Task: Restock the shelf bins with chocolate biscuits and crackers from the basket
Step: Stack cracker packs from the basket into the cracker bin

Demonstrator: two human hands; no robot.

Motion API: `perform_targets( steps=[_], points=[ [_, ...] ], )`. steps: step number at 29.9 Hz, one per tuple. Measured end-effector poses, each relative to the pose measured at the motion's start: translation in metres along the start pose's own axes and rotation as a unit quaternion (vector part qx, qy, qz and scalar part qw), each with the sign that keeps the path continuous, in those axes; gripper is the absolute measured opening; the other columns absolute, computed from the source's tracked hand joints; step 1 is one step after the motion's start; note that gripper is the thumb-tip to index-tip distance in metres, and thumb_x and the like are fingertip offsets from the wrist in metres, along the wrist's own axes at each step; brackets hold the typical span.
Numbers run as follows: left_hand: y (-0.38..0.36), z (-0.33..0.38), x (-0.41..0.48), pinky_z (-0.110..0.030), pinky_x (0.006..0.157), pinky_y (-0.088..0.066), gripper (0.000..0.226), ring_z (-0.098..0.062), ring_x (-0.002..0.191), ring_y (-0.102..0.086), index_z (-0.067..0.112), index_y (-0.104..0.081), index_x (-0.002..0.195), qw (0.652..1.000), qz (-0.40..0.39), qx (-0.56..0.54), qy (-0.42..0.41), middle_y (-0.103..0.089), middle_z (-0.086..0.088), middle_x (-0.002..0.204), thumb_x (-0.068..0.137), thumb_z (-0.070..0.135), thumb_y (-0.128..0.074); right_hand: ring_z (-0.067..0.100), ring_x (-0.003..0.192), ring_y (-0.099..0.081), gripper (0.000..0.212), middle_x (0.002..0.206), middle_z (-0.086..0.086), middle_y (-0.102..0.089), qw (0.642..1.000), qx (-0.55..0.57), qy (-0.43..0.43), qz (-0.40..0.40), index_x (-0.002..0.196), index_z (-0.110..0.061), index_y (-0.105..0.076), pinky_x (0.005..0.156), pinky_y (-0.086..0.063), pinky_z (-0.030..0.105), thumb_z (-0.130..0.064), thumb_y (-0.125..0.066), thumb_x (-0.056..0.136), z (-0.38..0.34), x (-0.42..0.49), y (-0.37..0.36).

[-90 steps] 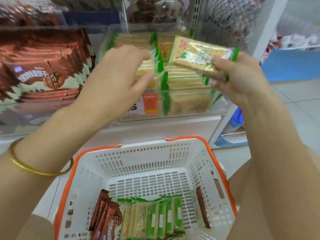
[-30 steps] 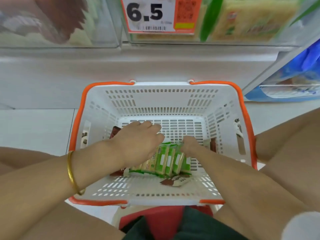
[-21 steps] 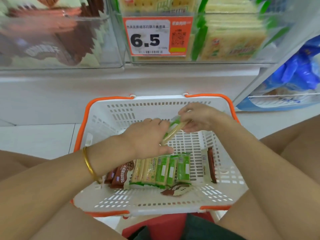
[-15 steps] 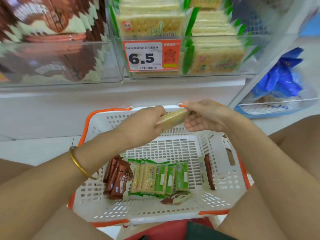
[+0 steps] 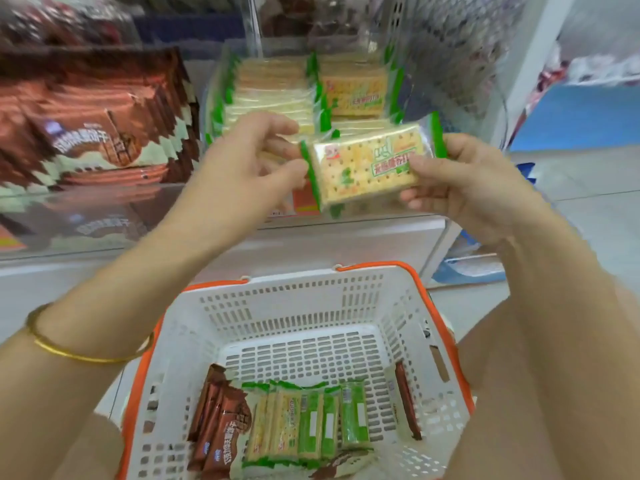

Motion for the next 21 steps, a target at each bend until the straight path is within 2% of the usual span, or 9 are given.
perform_targets(
  steps=[2,3,5,7,9,12,15,18,21],
  points=[
    [0.009,0.026,0.011,-0.020,0.076,-0.048,0.026,-0.007,0.085,-0.057,0.025,-0.053,0.111,0.979,0.069,0.150,-0.118,-0.057,0.005,0.104,0.087,0.017,-0.057,0.014,0.060,-0.067,0.025,0.081,0.007,-0.070,0.997,0.003,0.025,0.073,0.111,-0.002,-0.057,0.055,-0.055,0.022,-0.011,-0.062,0.088,-0.016,0.012,0.024],
    [0.008,0.032,0.015,-0.020,0.082,-0.043,0.027,-0.008,0.093,-0.056,0.020,-0.055,0.116,0.961,0.075,0.220,-0.151,-0.057,0.004,0.109,0.089,0.018,-0.055,0.015,0.062,-0.068,0.029,0.088,0.011,-0.069,0.993,-0.012,0.035,0.109,0.116,0.000,-0.054,0.057,-0.055,0.023,-0.010,-0.061,0.090,-0.021,0.019,0.032],
    [-0.002,0.032,0.028,-0.029,0.099,-0.035,0.039,-0.019,0.117,-0.050,0.012,-0.054,0.127,0.926,0.040,0.334,-0.174,-0.055,-0.005,0.126,0.093,0.030,-0.047,0.017,0.065,-0.069,0.025,0.096,0.014,-0.066,0.985,-0.047,0.052,0.158,0.115,-0.002,-0.050,0.060,-0.056,0.024,-0.008,-0.059,0.092,-0.030,0.041,0.043],
    [-0.014,0.020,0.040,-0.039,0.108,-0.030,0.057,-0.028,0.130,-0.042,0.011,-0.050,0.134,0.906,-0.012,0.395,-0.154,-0.048,-0.010,0.139,0.090,0.045,-0.034,0.019,0.067,-0.067,0.017,0.099,0.013,-0.064,0.981,-0.080,0.042,0.175,0.105,-0.008,-0.045,0.062,-0.059,0.027,-0.005,-0.057,0.093,-0.031,0.072,0.041],
    [-0.020,0.008,0.046,-0.042,0.112,-0.027,0.068,-0.028,0.135,-0.035,0.014,-0.045,0.139,0.900,-0.037,0.418,-0.121,-0.041,-0.012,0.147,0.088,0.053,-0.023,0.020,0.071,-0.066,0.019,0.102,0.014,-0.062,0.981,-0.104,0.009,0.165,0.103,-0.010,-0.043,0.062,-0.060,0.028,-0.003,-0.057,0.093,-0.024,0.105,0.034],
    [-0.022,-0.001,0.046,-0.041,0.110,-0.026,0.073,-0.027,0.135,-0.037,0.017,-0.045,0.139,0.887,-0.032,0.446,-0.118,-0.042,-0.011,0.146,0.085,0.056,-0.015,0.020,0.075,-0.067,0.018,0.107,0.012,-0.062,0.976,-0.147,-0.031,0.156,0.100,-0.013,-0.047,0.062,-0.060,0.031,-0.004,-0.060,0.091,-0.012,0.142,0.029],
    [-0.023,-0.004,0.047,-0.043,0.109,-0.027,0.068,-0.027,0.134,-0.039,0.018,-0.045,0.139,0.877,-0.034,0.463,-0.123,-0.044,-0.010,0.145,0.088,0.054,-0.019,0.021,0.092,-0.064,0.031,0.112,0.005,-0.062,0.943,-0.270,-0.024,0.194,0.112,-0.010,-0.054,0.072,-0.059,0.036,-0.015,-0.070,0.085,-0.012,0.161,0.032],
    [-0.023,-0.005,0.047,-0.043,0.109,-0.027,0.068,-0.027,0.134,-0.038,0.018,-0.044,0.139,0.877,-0.035,0.464,-0.122,-0.045,-0.009,0.144,0.088,0.054,-0.018,0.020,0.091,-0.054,0.024,0.090,-0.001,-0.056,0.894,-0.392,0.000,0.217,0.084,-0.015,-0.051,0.077,-0.045,0.033,-0.027,-0.071,0.084,-0.022,0.170,0.030],
    [-0.023,-0.005,0.047,-0.042,0.109,-0.027,0.069,-0.027,0.133,-0.039,0.018,-0.045,0.139,0.876,-0.031,0.465,-0.124,-0.046,-0.009,0.143,0.087,0.054,-0.017,0.017,0.088,-0.047,0.033,0.080,-0.003,-0.047,0.883,-0.410,0.002,0.228,0.073,-0.019,-0.040,0.073,-0.036,0.029,-0.028,-0.070,0.086,-0.025,0.176,0.029]
  ],
)
Point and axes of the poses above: each hand's wrist, its own x-axis towards the middle knuckle, its own y-axis out of the back of the hand, z = x × y, the point moved 7 cm from there along x, towards the middle knuckle
